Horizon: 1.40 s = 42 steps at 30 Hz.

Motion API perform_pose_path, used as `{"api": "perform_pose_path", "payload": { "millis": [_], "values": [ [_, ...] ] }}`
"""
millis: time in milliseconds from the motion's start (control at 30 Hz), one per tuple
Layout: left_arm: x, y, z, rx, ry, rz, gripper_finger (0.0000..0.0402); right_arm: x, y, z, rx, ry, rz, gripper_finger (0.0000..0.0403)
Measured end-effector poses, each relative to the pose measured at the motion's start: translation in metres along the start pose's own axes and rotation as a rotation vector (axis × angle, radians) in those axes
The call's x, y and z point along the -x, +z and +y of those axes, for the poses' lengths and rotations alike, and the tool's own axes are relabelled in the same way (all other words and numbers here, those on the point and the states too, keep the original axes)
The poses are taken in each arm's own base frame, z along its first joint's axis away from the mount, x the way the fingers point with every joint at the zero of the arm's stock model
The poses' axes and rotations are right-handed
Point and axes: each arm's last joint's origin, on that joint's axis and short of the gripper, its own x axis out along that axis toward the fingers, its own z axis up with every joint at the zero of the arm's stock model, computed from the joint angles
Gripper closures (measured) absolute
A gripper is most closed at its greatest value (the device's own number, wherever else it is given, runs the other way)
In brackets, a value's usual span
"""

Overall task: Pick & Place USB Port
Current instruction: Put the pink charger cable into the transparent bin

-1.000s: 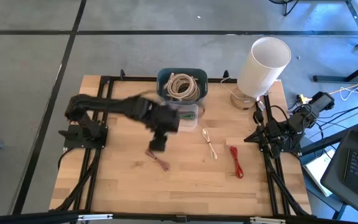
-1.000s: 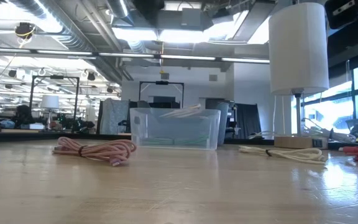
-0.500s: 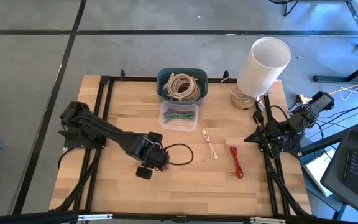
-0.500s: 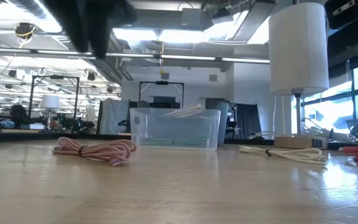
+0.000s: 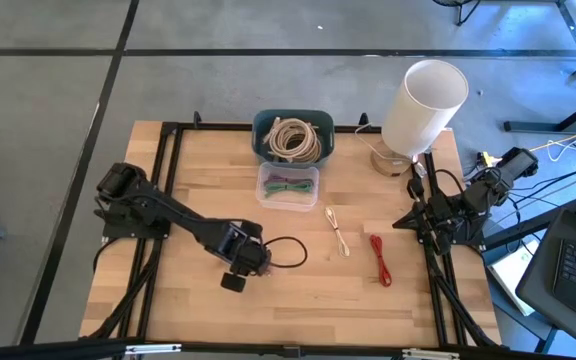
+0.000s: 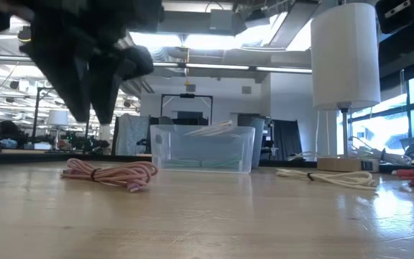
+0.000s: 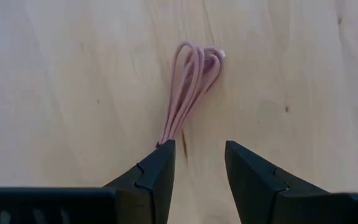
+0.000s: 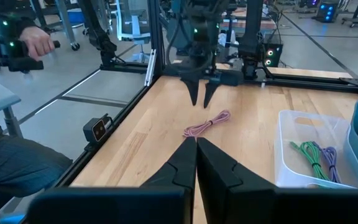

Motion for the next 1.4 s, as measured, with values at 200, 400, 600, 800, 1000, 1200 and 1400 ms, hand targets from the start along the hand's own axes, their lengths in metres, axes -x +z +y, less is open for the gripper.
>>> {"api": "perform_pose_path", "payload": {
  "millis": [200,400,600,800,1000,1200,1400],
  "values": [
    [-0.016,-0.007,0.010,-0.022,0.005,-0.013,0.0271,0.000,0.000,0.000,0.000,0.000,0.000,0.0386],
    [-0.027,-0.018,0.023,0.003,0.010,0.036,0.0272,0.000,0.000,0.000,0.000,0.000,0.000,0.0386],
    [-0.040,-0.025,0.032,0.011,-0.025,0.023,0.0272,0.000,0.000,0.000,0.000,0.000,0.000,0.0386],
    [-0.056,-0.028,0.036,0.017,-0.055,0.015,0.0272,0.000,0.000,0.000,0.000,0.000,0.001,0.0386],
    [-0.062,-0.029,0.035,0.012,-0.076,0.038,0.0319,0.000,0.000,0.000,0.000,0.000,0.001,0.0386],
    [-0.038,-0.021,0.039,0.109,-0.110,0.101,0.0385,0.000,0.000,0.000,0.000,0.000,0.000,0.0386],
    [0.019,0.016,0.052,0.041,-0.002,0.051,0.0388,0.000,0.000,0.000,0.000,0.000,0.000,0.0386]
  ]
}}
